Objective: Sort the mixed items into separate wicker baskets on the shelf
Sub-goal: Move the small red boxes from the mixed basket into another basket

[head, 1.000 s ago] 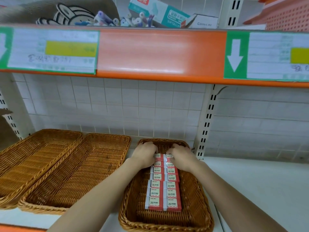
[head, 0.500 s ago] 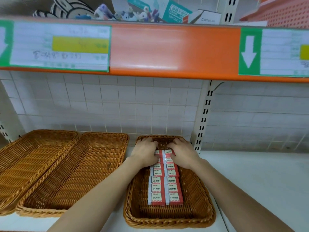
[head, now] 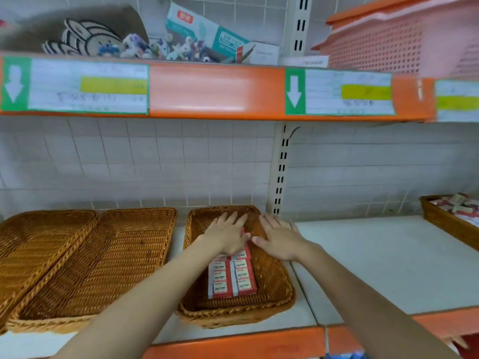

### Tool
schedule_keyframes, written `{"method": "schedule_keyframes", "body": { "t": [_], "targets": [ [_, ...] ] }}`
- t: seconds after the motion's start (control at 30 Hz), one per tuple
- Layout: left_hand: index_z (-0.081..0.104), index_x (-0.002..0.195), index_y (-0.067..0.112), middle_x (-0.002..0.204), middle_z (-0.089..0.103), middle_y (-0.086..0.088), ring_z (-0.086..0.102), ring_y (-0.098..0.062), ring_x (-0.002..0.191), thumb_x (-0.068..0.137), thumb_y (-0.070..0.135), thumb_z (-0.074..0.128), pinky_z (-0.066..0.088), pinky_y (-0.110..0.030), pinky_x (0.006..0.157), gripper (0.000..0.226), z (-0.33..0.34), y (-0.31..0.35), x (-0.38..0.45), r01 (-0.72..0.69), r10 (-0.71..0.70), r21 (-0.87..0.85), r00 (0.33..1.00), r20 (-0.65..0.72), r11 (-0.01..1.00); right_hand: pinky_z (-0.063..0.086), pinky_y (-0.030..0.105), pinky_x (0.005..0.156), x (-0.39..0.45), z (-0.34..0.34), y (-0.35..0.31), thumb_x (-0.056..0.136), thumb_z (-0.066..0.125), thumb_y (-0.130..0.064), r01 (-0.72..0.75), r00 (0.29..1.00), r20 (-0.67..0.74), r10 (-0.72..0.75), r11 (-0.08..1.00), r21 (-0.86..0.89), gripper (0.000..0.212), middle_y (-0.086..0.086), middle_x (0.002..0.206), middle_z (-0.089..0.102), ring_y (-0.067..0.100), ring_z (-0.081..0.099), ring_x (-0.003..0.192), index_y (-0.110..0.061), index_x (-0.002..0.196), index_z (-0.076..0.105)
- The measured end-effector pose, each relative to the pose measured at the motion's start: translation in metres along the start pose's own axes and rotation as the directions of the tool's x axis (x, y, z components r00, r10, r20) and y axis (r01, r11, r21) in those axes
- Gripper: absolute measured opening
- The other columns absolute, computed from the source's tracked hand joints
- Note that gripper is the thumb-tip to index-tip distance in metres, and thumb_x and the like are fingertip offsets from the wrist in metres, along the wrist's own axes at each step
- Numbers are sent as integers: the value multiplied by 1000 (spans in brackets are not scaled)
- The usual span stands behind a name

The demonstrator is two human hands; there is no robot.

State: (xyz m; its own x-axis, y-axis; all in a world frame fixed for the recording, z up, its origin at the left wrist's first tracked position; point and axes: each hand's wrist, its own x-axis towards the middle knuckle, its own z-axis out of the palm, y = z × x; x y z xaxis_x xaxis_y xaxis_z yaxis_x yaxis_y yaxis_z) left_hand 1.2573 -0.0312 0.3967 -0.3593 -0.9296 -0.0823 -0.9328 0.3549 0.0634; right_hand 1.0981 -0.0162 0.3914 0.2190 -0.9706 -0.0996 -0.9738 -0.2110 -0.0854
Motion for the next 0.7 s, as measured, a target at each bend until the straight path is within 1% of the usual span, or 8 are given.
{"method": "schedule_keyframes", "body": {
  "t": [0.13, 0.23, 0.4, 0.53, 0.7],
  "targets": [
    [-3, 154, 22, 161, -7, -6, -6, -28, 148, 102, 47, 25, 0, -45, 119, 65, -5, 34, -4, 8, -8, 13, 1000, -18, 1000, -1, 51, 118, -29, -7, 29, 100, 23, -55, -28, 1000, 11, 28, 1000, 13, 69, 0, 162, -9, 21, -7, 149, -22, 154, -6],
    [-3, 154, 21, 161, -10, -7, -10, -28, 148, 101, 50, 25, -2, -46, 119, 67, -4, 70, -8, 29, -28, 27, 999, -33, 999, 0, 53, 118, -55, -9, 56, 101, 24, -52, -48, 999, 19, 48, 999, -12, 68, 0, 162, -8, 24, -5, 149, -23, 154, -7],
    [-2, 154, 18, 161, -7, -11, -7, -29, 148, 101, 51, 23, -2, -44, 119, 67, 2, 144, -16, 34, -33, 36, 999, -41, 999, -2, 53, 117, -102, -8, 109, 102, 24, -51, -65, 997, 29, 67, 996, -57, 67, 1, 162, -11, 23, -9, 149, -22, 154, -6],
    [-6, 154, 18, 160, -13, -10, -12, -28, 147, 102, 50, 20, -5, -43, 118, 66, 6, 200, -18, -8, 8, 19, 1000, -13, 1000, -3, 53, 117, -137, -9, 152, 102, 25, -51, -86, 996, 29, 88, 994, -74, 68, 1, 162, -12, 22, -11, 148, -22, 154, -7],
    [-4, 154, 18, 161, -9, -9, -9, -29, 148, 102, 49, 20, -3, -43, 120, 65, 9, 254, -10, -85, 86, 47, 996, -17, 995, -3, 50, 119, -168, -10, 200, 101, 25, -52, -134, 991, 20, 135, 990, -41, 69, 1, 162, -12, 20, -11, 148, -22, 154, -7]
  ]
}}
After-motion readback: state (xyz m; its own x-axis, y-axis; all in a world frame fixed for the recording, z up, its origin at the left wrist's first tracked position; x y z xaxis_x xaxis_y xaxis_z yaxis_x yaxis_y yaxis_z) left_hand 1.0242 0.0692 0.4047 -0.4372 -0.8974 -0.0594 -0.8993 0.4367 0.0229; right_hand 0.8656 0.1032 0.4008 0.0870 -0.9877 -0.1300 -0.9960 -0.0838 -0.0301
